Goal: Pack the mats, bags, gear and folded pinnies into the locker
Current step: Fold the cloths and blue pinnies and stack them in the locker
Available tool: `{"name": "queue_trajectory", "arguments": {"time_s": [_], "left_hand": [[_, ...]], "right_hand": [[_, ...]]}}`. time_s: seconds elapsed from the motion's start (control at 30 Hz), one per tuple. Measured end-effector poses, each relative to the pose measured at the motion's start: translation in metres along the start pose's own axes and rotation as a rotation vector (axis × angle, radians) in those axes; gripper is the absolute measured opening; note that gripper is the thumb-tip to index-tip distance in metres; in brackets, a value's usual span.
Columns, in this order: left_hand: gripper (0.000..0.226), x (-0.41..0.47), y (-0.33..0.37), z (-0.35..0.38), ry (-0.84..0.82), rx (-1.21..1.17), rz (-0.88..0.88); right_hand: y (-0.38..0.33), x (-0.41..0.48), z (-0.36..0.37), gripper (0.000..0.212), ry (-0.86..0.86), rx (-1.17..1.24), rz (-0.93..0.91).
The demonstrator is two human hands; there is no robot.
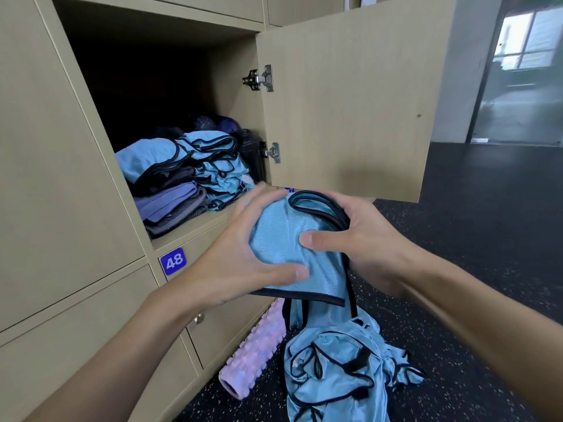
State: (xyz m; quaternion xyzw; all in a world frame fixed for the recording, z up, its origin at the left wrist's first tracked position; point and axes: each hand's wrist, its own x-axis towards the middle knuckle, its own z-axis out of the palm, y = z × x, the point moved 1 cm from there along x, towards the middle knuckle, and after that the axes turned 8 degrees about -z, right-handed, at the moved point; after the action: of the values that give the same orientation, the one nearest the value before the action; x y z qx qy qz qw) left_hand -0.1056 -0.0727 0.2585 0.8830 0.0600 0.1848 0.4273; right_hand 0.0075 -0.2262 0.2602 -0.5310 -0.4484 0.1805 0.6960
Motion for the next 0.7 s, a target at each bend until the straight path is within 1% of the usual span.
{"name": "queue_trajectory", "arguments": {"time_s": [0.1, 0.27, 0.4, 0.47, 0.57, 0.67, 0.7], "left_hand": [[0.085, -0.003, 0.003, 0.001, -0.021, -0.059, 0.050], [0.077, -0.002, 0.004, 0.000, 0.063, -0.028, 0.017], [0.065, -0.002, 0.008, 0.001, 0.148, -0.041, -0.005], [0.061, 0.001, 0.007, 0.000, 0.168, -0.077, -0.014], [0.057, 0.006, 0.005, -0.002, 0.198, -0.141, -0.018], [0.054, 0.016, 0.000, -0.007, 0.274, -0.226, -0.062], [0.054, 0.021, -0.004, -0.010, 0.313, -0.271, -0.090]], "right_hand": [[0.000, 0.000, 0.000, 0.048, -0.006, 0.063, 0.031], [0.002, 0.000, -0.001, 0.053, -0.005, 0.110, 0.079], [0.005, 0.002, -0.003, 0.060, -0.023, 0.123, 0.116], [0.006, 0.003, -0.004, 0.065, -0.038, 0.065, 0.114], [0.011, 0.011, -0.006, 0.073, -0.056, -0.131, 0.077], [0.012, 0.029, -0.009, 0.075, -0.095, -0.373, 0.046], [0.012, 0.036, -0.009, 0.076, -0.115, -0.369, 0.047]]}}
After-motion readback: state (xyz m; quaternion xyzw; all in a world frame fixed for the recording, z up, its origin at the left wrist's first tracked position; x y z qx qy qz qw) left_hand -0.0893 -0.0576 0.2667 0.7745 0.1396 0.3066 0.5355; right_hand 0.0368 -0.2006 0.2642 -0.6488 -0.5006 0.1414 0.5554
